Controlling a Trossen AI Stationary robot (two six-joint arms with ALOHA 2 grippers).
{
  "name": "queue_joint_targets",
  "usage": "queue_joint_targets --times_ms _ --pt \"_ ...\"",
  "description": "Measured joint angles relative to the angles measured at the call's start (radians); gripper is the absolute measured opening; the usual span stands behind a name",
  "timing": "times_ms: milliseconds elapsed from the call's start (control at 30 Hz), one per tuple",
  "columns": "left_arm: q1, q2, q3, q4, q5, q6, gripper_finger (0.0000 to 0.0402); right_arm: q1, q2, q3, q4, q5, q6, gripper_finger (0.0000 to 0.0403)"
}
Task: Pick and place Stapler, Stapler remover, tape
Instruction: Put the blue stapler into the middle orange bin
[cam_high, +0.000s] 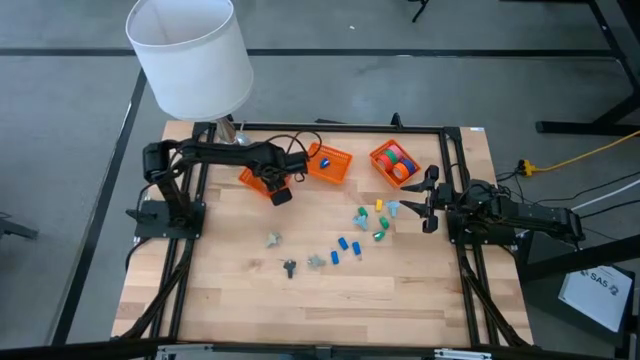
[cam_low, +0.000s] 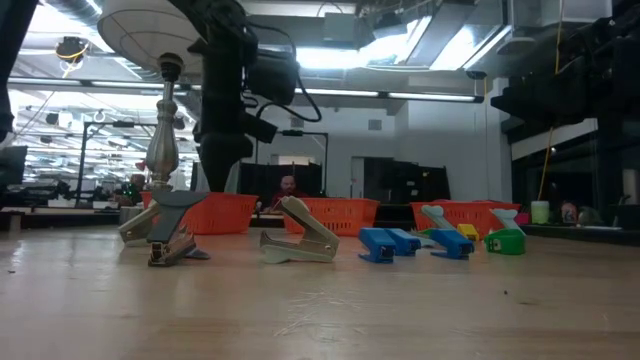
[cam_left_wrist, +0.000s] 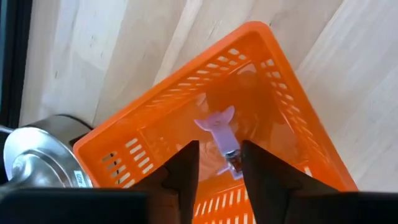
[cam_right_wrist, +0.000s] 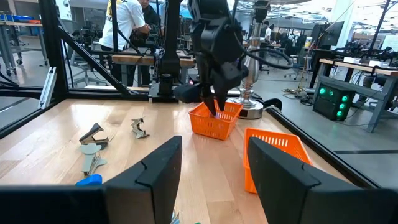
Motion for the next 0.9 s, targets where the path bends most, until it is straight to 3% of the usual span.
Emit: queue_joint_targets --times_ms 533,900 --pt "-0.003 -0.002 0.0 -0.014 0.032 -0.034 0.0217 0.0 0.0 0.0 0.0 0.0 0.0 0.0188" --pt "-0.036 -0.003 0.142 -0.1 0.048 -0.01 0.0228 0.0 0.0 0.0 0.0 0.0 0.0 0.0188"
